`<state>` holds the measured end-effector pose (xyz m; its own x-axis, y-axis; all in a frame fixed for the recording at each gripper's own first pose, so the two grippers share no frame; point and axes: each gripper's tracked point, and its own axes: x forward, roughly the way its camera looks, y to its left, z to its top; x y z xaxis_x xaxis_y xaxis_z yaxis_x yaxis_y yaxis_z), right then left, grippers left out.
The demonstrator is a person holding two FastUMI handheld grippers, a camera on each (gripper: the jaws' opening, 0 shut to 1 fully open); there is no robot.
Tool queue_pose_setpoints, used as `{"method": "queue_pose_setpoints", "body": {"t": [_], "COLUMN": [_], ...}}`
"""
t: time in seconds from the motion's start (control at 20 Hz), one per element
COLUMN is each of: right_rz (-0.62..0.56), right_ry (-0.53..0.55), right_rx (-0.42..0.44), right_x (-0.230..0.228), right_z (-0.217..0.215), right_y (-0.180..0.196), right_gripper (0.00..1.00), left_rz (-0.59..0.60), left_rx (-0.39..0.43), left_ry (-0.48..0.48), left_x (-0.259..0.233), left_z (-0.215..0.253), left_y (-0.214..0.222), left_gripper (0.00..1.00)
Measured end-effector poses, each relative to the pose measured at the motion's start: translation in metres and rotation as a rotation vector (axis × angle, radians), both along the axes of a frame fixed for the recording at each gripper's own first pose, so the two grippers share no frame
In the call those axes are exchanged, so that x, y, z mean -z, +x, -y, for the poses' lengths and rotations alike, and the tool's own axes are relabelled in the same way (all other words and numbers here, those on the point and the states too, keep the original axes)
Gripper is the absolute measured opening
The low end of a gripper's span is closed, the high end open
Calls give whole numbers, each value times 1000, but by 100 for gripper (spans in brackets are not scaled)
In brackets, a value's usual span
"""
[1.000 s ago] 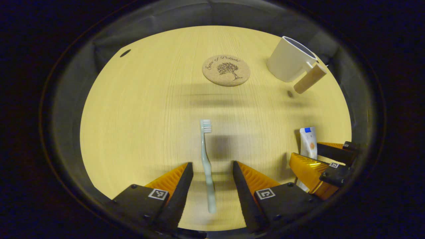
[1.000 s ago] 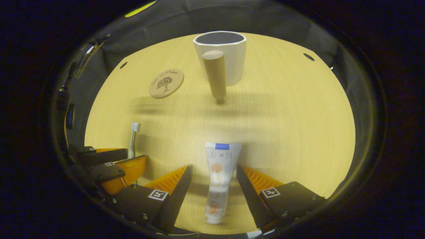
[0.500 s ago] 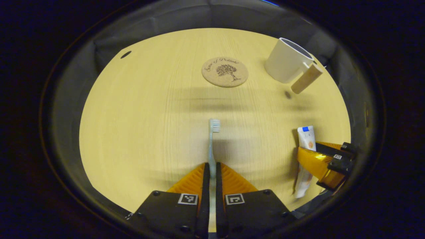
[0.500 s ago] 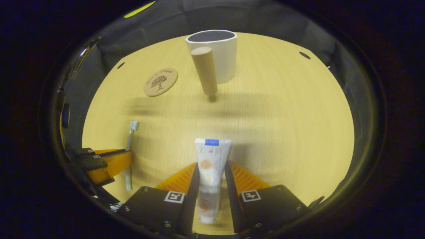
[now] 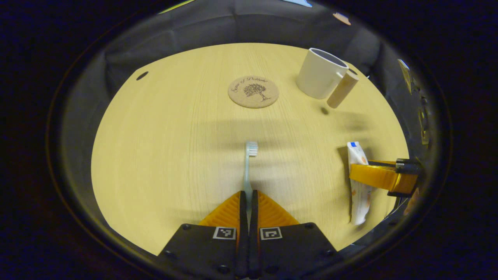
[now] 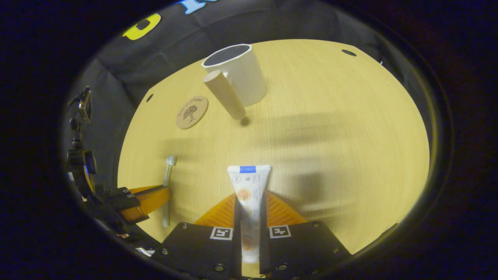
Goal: Put the toothbrush and toothpaste on the desktop into the cup, then pick up the cup and place it on the coaster on the desktop.
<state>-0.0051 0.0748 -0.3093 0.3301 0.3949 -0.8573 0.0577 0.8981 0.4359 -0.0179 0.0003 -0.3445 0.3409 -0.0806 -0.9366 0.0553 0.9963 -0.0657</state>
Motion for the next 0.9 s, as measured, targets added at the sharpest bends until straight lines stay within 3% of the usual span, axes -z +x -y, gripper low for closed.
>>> {"method": "queue_pose_setpoints", "body": {"t": [0.55,0.9], "right_rz": [203,335], "right_ry": [28,27], "right_rx": [13,20], "right_x": [-59,-112], "right_z": [7,6], "right_y": [-3,25], "right_gripper": [19,19], "left_rz": [140,318], "left_rx": [-93,-89], "left_ry": [-95,-141], "left_x": [-37,-89], "left_z": [-2,3], "left_y": [-2,37], "left_gripper": [8,8]}}
